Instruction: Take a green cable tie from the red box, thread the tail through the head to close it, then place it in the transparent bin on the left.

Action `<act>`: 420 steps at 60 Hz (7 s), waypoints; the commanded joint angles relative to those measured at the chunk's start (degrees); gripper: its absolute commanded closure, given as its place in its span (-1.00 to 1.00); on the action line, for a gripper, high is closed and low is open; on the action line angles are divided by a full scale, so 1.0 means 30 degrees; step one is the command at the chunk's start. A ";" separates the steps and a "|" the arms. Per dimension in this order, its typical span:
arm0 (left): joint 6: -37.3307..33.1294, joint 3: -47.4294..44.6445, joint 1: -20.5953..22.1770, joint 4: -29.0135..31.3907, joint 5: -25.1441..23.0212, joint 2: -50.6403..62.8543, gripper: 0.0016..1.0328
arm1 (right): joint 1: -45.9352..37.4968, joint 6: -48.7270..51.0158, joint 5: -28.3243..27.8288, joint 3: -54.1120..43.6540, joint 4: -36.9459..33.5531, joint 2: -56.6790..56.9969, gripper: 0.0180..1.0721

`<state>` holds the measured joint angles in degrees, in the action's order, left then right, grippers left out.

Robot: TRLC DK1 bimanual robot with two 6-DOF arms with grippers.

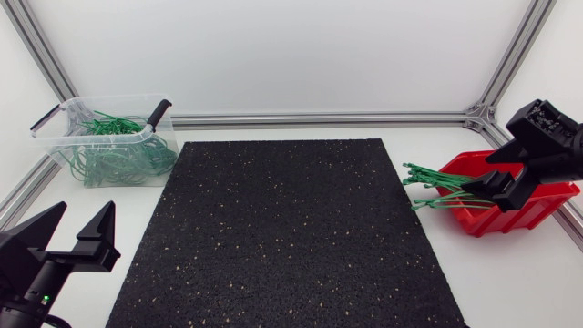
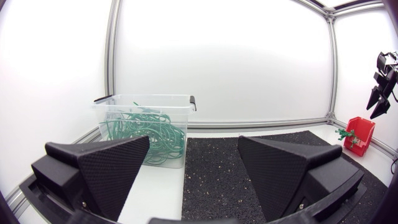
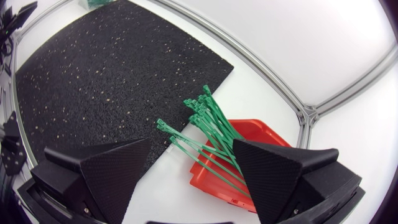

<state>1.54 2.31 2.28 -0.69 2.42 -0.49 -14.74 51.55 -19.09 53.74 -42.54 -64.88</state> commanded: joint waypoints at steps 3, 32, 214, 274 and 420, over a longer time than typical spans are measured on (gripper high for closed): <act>0.0365 -0.0739 0.0000 0.0376 0.0045 -0.0100 -0.92 | 0.0754 0.1713 0.0798 -0.1447 0.0881 -0.0726 -0.84; 0.0365 -0.0739 -0.0175 0.0376 0.0045 -0.0100 -0.92 | 0.3742 0.5786 0.6100 -1.0090 1.2863 0.0680 -0.83; 0.0365 -0.0739 -0.0088 0.0435 0.0015 0.0017 -0.92 | 0.2775 0.9829 0.3815 -1.0500 2.1008 -0.4242 0.89; 0.0365 -0.0739 -0.0058 0.0493 0.0015 0.0017 -0.92 | -0.1004 0.8159 -0.4974 -0.1095 0.1525 -0.1634 0.89; -0.4879 1.7161 0.0645 0.7612 -1.5395 1.9471 -0.79 | 0.8840 -0.1334 -1.6781 0.9012 -0.9695 -0.8900 0.89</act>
<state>-10.11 51.55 3.42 21.82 -40.10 56.90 10.24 51.96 -69.06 80.14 -73.69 -89.58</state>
